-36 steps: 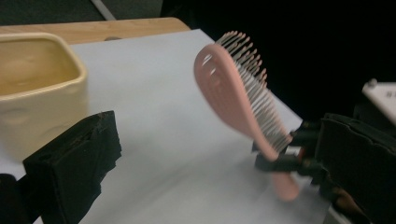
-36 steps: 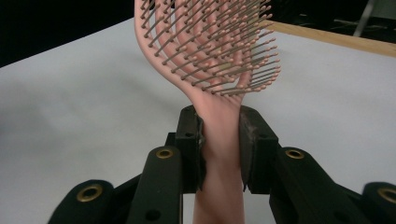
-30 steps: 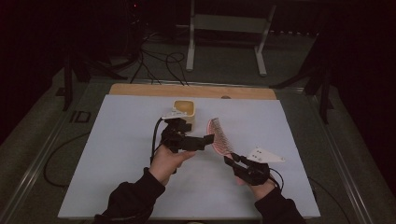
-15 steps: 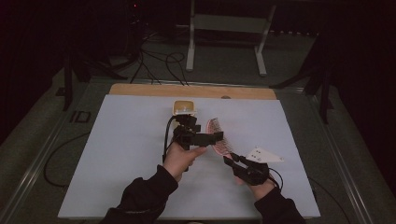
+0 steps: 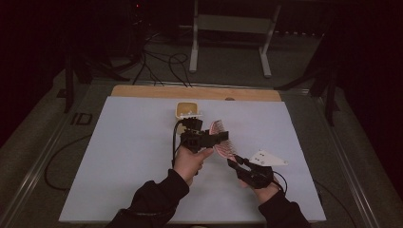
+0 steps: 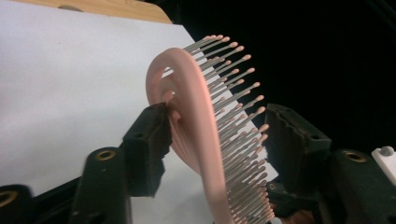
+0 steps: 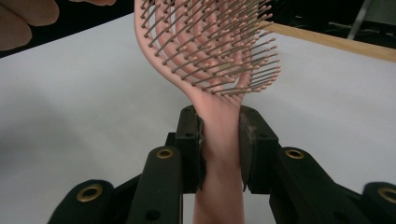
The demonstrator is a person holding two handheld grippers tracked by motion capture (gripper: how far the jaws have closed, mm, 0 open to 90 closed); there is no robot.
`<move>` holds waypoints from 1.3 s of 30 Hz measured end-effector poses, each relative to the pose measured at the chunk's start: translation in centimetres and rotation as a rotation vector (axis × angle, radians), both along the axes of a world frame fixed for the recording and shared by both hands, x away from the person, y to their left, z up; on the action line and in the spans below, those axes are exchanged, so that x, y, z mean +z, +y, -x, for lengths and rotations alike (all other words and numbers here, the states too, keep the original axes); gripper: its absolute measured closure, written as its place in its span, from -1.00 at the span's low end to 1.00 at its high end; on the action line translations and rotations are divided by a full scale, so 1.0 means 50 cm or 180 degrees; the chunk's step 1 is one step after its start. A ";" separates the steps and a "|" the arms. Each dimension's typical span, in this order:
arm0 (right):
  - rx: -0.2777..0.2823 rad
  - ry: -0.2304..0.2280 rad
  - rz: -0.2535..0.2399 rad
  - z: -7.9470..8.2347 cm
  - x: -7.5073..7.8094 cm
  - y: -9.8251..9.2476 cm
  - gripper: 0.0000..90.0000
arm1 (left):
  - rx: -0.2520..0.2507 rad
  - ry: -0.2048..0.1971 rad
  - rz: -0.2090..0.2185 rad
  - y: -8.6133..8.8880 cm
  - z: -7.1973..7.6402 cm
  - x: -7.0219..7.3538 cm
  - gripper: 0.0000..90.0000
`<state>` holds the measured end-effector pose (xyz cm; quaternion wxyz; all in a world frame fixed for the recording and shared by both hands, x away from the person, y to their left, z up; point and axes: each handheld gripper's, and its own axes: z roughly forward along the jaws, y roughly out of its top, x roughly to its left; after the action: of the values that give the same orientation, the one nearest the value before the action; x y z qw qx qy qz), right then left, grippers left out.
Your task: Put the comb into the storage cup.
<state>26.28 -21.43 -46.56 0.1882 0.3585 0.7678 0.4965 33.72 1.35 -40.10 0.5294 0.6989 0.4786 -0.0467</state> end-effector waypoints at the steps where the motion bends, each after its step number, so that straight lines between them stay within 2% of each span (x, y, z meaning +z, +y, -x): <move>1: -0.0009 0.0000 -0.0014 0.000 0.000 0.000 0.60 | 0.0016 0.0017 0.0035 0.002 -0.001 -0.001 0.06; 11: -0.0034 -0.0030 0.0029 0.001 0.000 0.003 0.58 | -0.0021 -0.0005 0.0056 0.004 -0.002 0.001 0.27; 13: -0.0073 -0.0010 0.0031 -0.001 -0.001 0.002 0.57 | -0.0093 -0.0014 0.0097 0.004 -0.002 0.002 0.41; 14: -0.0068 -0.0002 0.0032 -0.001 -0.002 0.002 0.56 | -0.0119 -0.0034 0.0054 0.002 -0.001 0.004 0.42; 18: -0.0072 0.0004 0.0037 0.000 -0.002 0.005 0.56 | -0.0160 -0.0104 0.0019 -0.001 0.002 0.012 0.45; 28: -0.0078 -0.0066 -0.0011 0.002 0.001 0.004 0.54 | -0.0193 -0.0221 0.0028 -0.006 0.010 0.025 0.46; 29: -0.0070 -0.0065 -0.0039 0.001 0.002 0.003 0.51 | -0.0209 -0.0244 0.0027 -0.007 0.011 0.027 0.46; 31: -0.0026 -0.0027 -0.0138 -0.001 0.002 0.001 0.24 | -0.0237 -0.0272 0.0028 -0.010 0.014 0.030 0.46; 32: -0.0026 -0.0027 -0.0138 -0.001 0.002 0.001 0.24 | -0.0237 -0.0272 0.0028 -0.010 0.014 0.030 0.46; 34: 0.0012 0.0004 -0.0157 -0.001 0.002 0.002 -0.06 | -0.0282 -0.0363 -0.0024 -0.016 0.020 0.038 0.46; 39: 0.0014 0.0000 -0.0168 0.000 0.004 0.006 -0.36 | -0.0359 -0.0479 -0.0039 -0.021 0.026 0.047 0.46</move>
<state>26.26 -21.15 -46.38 0.1775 0.3617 0.7552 0.5171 32.43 0.31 -37.75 0.5561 0.7295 0.3976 -0.0209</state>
